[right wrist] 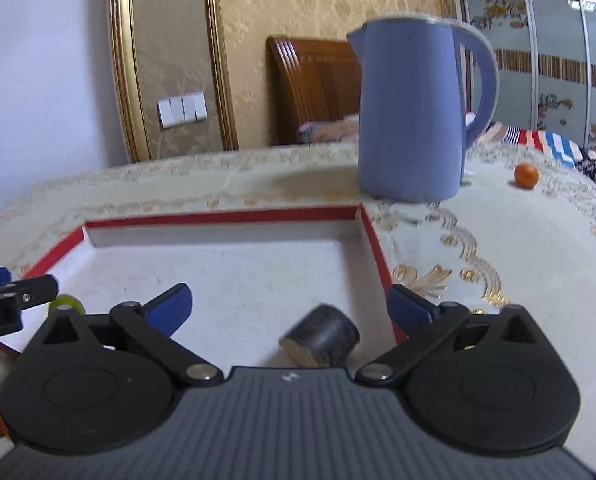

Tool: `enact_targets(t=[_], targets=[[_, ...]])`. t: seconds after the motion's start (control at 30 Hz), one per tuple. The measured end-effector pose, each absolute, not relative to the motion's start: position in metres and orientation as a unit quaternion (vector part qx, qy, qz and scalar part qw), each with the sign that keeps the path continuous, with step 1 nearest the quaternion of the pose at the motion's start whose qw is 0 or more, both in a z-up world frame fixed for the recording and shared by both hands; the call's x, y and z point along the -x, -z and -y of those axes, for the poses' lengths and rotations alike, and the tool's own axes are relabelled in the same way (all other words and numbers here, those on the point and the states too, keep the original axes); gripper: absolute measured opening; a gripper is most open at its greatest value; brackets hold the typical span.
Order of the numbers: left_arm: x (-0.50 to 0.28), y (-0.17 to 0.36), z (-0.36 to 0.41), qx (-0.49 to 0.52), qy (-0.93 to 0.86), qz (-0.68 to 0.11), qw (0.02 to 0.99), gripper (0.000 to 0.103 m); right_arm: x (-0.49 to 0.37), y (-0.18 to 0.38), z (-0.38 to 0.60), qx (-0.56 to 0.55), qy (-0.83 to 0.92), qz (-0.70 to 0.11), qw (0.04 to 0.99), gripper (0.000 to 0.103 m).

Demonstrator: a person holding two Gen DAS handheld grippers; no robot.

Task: Organize fruits
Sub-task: 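Move the left tool back to the cucumber slice and grasp it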

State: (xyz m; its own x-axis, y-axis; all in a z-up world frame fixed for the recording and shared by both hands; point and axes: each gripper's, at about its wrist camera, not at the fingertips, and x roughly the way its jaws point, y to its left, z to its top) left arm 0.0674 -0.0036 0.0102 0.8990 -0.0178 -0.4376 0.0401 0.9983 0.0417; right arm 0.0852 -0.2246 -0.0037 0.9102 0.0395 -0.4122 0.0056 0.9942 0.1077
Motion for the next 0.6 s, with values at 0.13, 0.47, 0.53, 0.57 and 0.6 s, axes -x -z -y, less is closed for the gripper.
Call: enact_targets(t=[0.13,0.47,0.53,0.57,0.6], targets=[[-0.048,-0.016,-0.016,0.008,0.007,-0.197,0.98,0.08,-0.076,0.0,0.226,-0.054,-0.007,-0.187,0.981,0.103],[-0.018,-0.014,-0.038,0.021,0.014,-0.211,0.977,0.08,-0.061,-0.002,0.235,-0.08,-0.009,-0.169,0.982,0.103],[-0.004,-0.008,-0.041,-0.004,0.015,-0.211,0.977,0.08,-0.059,-0.002,0.236,-0.083,-0.006,-0.168,0.982,0.103],[0.001,-0.004,-0.041,-0.02,0.016,-0.215,0.976,0.08,-0.059,-0.002,0.236,-0.085,-0.005,-0.169,0.982,0.103],[0.005,0.0,-0.041,-0.036,0.02,-0.223,0.974,0.08,-0.06,-0.002,0.236,-0.086,-0.005,-0.171,0.982,0.103]])
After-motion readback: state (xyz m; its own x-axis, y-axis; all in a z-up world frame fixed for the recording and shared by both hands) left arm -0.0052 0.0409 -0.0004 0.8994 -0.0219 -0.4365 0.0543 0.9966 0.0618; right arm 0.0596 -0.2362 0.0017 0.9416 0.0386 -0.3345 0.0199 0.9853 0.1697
